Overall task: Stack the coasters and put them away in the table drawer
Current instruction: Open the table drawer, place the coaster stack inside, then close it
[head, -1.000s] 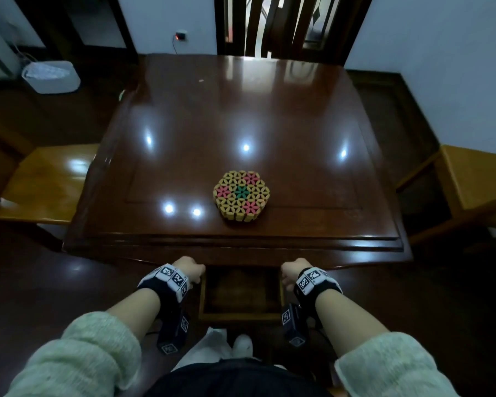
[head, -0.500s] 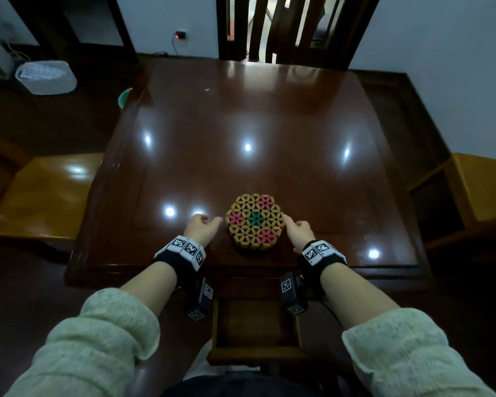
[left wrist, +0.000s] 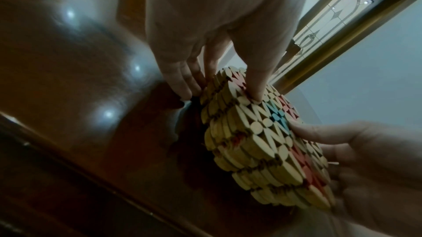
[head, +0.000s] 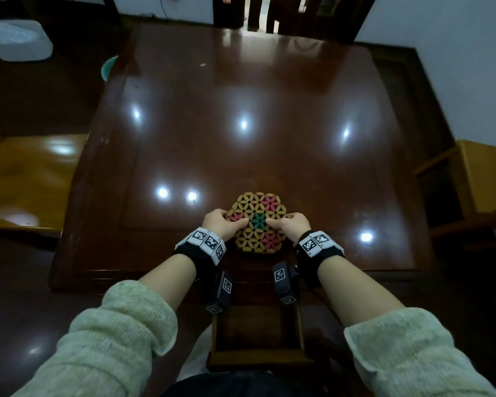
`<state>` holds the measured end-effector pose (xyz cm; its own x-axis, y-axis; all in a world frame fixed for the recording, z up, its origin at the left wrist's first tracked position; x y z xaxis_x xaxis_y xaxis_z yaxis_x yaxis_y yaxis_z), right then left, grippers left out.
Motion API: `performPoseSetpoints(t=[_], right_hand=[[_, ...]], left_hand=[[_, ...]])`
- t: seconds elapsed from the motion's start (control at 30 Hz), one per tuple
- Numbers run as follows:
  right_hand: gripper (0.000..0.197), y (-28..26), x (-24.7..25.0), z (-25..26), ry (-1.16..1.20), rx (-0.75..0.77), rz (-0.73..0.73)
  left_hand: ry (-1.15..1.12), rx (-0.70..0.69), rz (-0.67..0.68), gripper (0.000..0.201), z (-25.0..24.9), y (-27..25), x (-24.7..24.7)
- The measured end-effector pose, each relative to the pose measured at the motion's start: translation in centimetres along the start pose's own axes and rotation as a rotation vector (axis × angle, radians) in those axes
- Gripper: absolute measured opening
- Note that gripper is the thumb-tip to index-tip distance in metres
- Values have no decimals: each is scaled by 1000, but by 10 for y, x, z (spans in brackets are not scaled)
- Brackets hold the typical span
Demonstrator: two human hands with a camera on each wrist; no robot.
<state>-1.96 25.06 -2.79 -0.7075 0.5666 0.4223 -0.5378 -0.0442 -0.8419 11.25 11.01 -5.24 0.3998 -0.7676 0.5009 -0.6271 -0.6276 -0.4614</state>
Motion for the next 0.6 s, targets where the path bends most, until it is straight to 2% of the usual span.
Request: performPoseSetpoints(t=[0.07,0.27,0.47,0.6], right_hand=[[89,0,1,-2,0,-12,5],[89,-12,-1,-24,13,-33,10],[101,-25,-9,-48,28,-119,43],[87,-39,-8,-60,48,-158,72]], left_hand=[[-15,16,4,75,0,-2,0],[-2,44,8,75,6,-25,-6],[-18,78,0,76,7,-52,-15],[-50,121,-2,77,12,-64,-21]])
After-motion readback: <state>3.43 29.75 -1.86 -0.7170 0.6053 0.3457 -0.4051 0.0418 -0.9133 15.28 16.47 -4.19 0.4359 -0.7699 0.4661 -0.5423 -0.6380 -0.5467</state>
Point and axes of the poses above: each hand's wrist, its own y-axis towards the middle knuckle, its own x-axis out of the back of the hand, z = x × y, the point moved 2 cm from there along y, towards the middle knuckle, and after that the axes turned 13 degrees about -x, right-handed, at the moved point
